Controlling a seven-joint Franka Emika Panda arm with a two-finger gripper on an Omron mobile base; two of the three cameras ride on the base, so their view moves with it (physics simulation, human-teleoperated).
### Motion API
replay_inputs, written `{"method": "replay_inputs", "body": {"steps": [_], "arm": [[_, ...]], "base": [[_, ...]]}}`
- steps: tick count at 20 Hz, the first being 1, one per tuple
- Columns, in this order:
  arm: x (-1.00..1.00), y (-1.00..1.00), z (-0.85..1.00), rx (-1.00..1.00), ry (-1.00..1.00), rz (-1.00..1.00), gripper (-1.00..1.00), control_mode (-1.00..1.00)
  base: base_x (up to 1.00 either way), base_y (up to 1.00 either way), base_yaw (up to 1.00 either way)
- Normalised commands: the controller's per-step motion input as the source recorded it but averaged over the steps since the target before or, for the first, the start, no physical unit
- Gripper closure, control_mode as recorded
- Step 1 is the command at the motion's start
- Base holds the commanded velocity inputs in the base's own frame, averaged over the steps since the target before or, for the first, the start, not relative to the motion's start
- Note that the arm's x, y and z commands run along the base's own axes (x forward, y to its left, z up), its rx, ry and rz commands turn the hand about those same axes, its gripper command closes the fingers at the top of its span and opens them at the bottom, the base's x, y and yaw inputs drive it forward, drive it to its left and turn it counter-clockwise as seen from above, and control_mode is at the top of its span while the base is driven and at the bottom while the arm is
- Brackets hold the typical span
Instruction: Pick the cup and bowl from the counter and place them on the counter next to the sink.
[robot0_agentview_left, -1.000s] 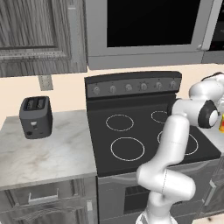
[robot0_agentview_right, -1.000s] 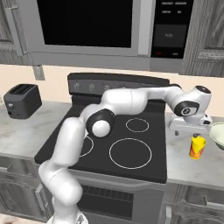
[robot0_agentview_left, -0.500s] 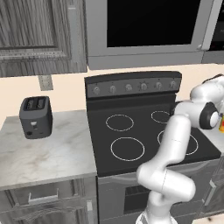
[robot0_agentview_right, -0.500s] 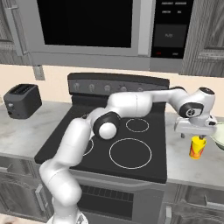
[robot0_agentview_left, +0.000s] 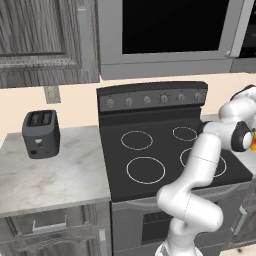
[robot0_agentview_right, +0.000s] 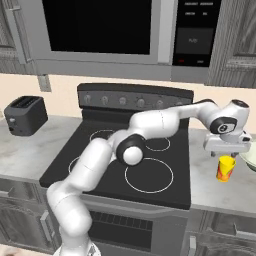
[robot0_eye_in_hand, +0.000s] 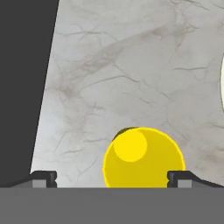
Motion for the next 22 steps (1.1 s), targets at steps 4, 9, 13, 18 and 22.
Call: {"method": "replay_inputs", "body": {"steps": [4,9,13,18,22], "arm": [[0.11,0.00,0.00,0.00,0.03,0.01,-1.00,-1.00],[0.06,0.00,0.00,0.00,0.02,0.01,-1.00,-1.00],[0.00,0.00,0.00,0.00,0.02,0.00,-1.00,-1.00],[0.00,0.00,-0.10,0.00,0.00,0.00,-1.00,-1.00],[0.00,0.09,-0.13,0.00,0.00,0.00,-1.00,-1.00]], "base": [[0.00,0.00,0.00],[0.00,0.00,0.00],[0.00,0.00,0.00],[0.00,0.00,0.00],[0.00,0.00,0.00]]}}
